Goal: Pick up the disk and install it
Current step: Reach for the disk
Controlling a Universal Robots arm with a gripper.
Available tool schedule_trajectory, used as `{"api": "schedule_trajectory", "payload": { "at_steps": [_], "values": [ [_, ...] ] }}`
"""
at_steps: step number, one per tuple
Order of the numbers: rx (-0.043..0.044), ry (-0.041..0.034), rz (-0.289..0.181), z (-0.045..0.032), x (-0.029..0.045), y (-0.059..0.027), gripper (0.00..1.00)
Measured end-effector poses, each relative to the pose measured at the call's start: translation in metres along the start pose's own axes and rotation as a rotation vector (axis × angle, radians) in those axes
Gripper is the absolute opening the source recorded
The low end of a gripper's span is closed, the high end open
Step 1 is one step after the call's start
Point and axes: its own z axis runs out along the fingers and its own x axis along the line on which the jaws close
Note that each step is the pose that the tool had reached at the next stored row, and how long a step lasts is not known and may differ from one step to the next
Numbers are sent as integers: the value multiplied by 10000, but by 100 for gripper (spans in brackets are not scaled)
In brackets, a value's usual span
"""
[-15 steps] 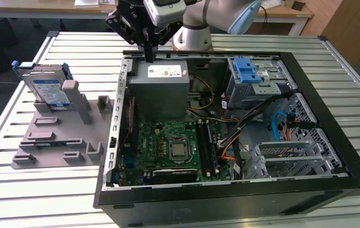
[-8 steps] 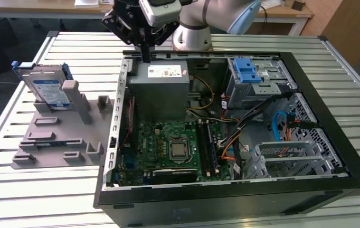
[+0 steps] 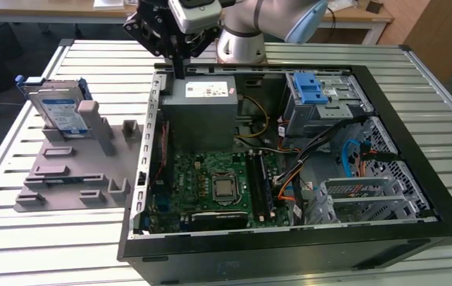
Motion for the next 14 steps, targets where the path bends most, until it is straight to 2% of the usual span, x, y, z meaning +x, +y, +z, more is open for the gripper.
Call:
{"api": "schedule_trajectory", "payload": {
  "at_steps": [14],
  "values": [
    [1, 12, 1, 7, 89, -7, 11]
  ]
}}
